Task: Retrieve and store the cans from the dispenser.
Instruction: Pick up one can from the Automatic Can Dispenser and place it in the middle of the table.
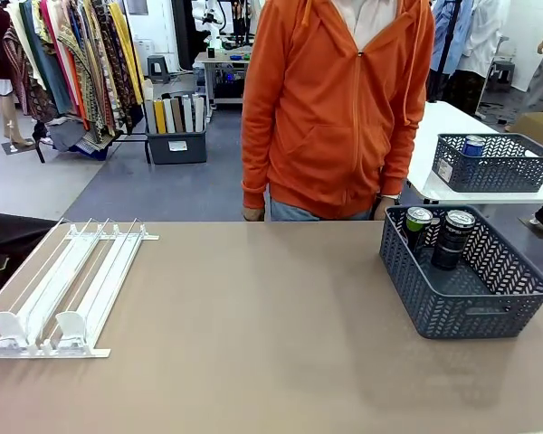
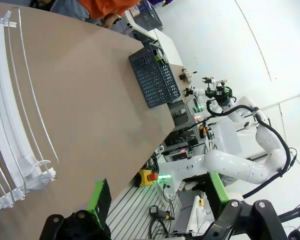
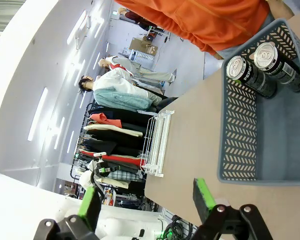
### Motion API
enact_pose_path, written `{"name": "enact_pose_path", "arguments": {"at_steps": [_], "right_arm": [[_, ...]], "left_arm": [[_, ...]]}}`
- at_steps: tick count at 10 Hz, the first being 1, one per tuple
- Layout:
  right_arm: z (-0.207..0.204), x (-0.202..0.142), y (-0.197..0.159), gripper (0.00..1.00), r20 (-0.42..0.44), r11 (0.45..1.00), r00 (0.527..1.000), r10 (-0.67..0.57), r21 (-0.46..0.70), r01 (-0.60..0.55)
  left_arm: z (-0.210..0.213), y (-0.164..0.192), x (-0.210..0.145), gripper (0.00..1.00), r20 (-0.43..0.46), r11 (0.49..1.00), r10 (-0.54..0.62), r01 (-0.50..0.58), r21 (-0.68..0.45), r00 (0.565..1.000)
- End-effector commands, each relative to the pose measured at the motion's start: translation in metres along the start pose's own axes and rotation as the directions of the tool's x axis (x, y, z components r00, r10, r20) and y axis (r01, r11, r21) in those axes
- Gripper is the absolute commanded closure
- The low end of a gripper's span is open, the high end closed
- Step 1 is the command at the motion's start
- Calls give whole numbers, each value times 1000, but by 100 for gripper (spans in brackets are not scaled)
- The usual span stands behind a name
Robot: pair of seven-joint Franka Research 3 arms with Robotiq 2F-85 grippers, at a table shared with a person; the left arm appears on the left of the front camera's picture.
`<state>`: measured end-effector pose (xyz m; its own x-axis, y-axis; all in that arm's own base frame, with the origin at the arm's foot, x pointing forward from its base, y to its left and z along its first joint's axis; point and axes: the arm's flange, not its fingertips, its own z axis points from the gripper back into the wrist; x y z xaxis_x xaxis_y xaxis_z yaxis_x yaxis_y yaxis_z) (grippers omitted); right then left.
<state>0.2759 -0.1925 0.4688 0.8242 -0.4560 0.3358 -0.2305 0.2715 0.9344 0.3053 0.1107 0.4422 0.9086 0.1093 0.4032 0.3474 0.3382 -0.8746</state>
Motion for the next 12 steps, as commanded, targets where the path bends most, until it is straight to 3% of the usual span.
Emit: {"name": "enact_pose_path", "arguments": {"at_steps": [1, 12], "right_arm": [[-2, 3, 4, 0, 19, 1000, 1000, -2, 25, 1], [-2, 3, 4, 0, 19, 1000, 1000, -2, 25, 1]], "left_arm": [[-1, -2, 0, 0, 13, 1000, 3, -3, -16, 1000], [-1, -2, 0, 0, 13, 1000, 3, -3, -16, 1000]]}}
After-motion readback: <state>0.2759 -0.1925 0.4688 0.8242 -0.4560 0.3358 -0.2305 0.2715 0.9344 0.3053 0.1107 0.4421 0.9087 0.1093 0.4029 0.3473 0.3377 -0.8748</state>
